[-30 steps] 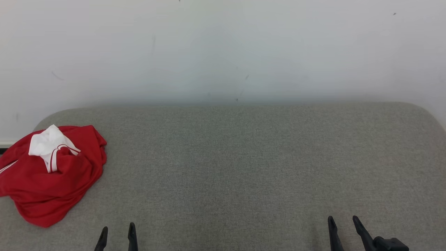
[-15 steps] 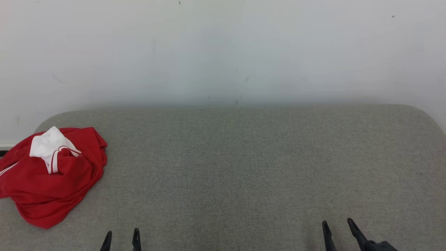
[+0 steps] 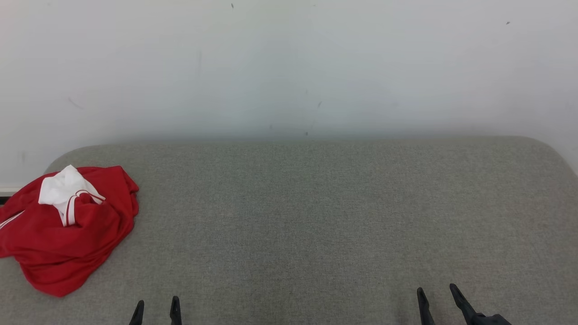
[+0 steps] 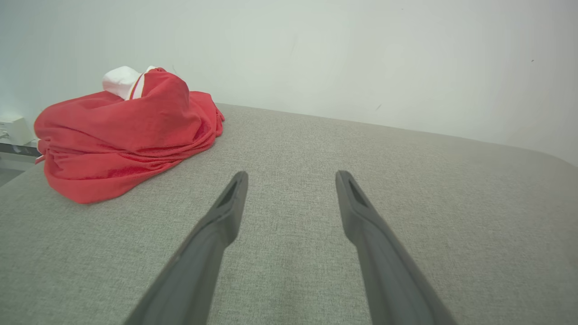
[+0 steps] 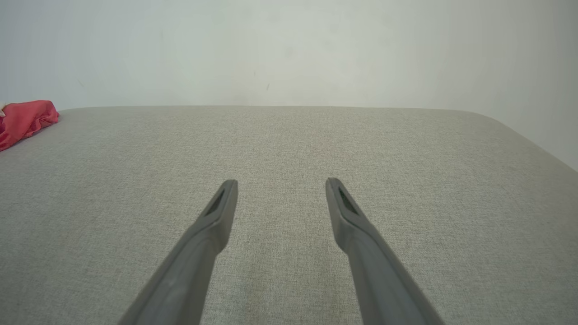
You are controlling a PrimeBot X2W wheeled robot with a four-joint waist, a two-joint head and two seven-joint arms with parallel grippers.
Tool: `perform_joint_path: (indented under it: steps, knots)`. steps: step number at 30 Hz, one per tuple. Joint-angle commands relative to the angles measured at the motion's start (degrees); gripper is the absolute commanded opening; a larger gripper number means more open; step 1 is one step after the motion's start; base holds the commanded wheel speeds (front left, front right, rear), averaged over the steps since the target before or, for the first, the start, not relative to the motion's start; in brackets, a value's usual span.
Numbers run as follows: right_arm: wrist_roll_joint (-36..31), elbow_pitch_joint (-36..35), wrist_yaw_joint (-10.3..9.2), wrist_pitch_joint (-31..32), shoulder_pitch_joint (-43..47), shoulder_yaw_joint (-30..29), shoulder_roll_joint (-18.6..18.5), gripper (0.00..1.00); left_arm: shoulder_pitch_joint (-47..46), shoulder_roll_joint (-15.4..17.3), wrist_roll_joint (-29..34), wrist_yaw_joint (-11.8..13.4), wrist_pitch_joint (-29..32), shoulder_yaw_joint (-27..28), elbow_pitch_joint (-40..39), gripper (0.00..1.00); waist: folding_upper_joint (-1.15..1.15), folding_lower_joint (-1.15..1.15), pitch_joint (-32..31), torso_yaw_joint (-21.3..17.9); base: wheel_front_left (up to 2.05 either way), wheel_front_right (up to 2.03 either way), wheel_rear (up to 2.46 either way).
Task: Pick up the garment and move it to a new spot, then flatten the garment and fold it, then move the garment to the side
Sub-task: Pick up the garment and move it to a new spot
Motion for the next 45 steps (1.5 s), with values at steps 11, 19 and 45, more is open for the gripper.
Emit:
perform_joint_path:
  steps: [11, 19, 45]
  knots:
    - [0.6, -0.7, 0.19, 0.0, 1.2, -0.3, -0.1, 1.00, 0.0, 0.2, -0.6, 0.4, -0.2, 0.6, -0.3, 1.00, 0.00, 0.00, 0.1, 2.0, 0.00, 0.00, 0.00]
    - [1.2, -0.7, 0.19, 0.0, 1.4, 0.0, -0.1, 1.00, 0.8, 0.2, -0.7, 0.4, -0.2, 1.9, -0.9, 1.00, 0.00, 0.00, 0.1, 7.6, 0.00, 0.00, 0.00]
    - [3.8, 0.2, 0.18, 0.0, -1.3, 4.1, -0.1, 1.00, 1.6, 0.2, 0.7, -0.6, -0.2, 8.8, -2.7, 1.00, 0.00, 0.00, 1.9, 26.9, 0.00, 0.00, 0.00]
